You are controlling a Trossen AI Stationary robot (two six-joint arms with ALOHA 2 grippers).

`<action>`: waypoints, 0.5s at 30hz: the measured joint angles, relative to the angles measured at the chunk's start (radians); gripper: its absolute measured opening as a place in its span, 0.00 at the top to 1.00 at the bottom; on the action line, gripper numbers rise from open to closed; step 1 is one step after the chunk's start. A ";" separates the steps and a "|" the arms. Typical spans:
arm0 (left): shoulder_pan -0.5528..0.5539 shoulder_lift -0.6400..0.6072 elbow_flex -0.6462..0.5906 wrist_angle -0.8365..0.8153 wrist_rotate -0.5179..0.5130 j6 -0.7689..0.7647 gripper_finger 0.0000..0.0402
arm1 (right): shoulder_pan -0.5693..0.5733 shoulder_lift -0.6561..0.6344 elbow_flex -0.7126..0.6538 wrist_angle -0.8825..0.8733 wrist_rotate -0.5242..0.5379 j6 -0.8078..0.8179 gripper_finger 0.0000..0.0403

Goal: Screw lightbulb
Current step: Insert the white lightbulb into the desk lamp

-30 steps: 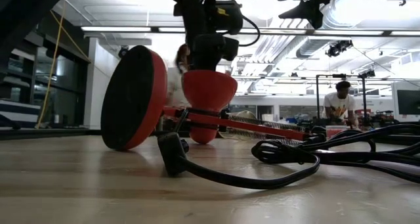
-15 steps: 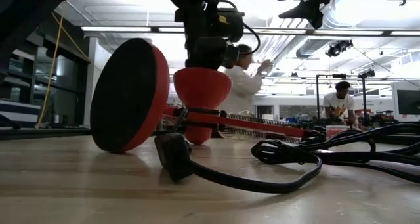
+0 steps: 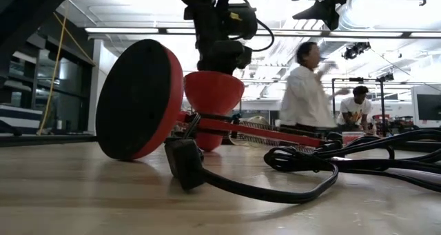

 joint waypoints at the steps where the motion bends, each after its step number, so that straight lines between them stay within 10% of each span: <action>1: 0.000 0.000 0.000 -0.001 -0.006 -0.010 0.23 | 0.000 0.000 0.000 0.000 0.000 0.000 0.47; 15: -0.001 0.000 -0.001 0.011 0.045 0.048 0.21 | 0.000 0.000 0.000 0.001 0.009 0.000 0.47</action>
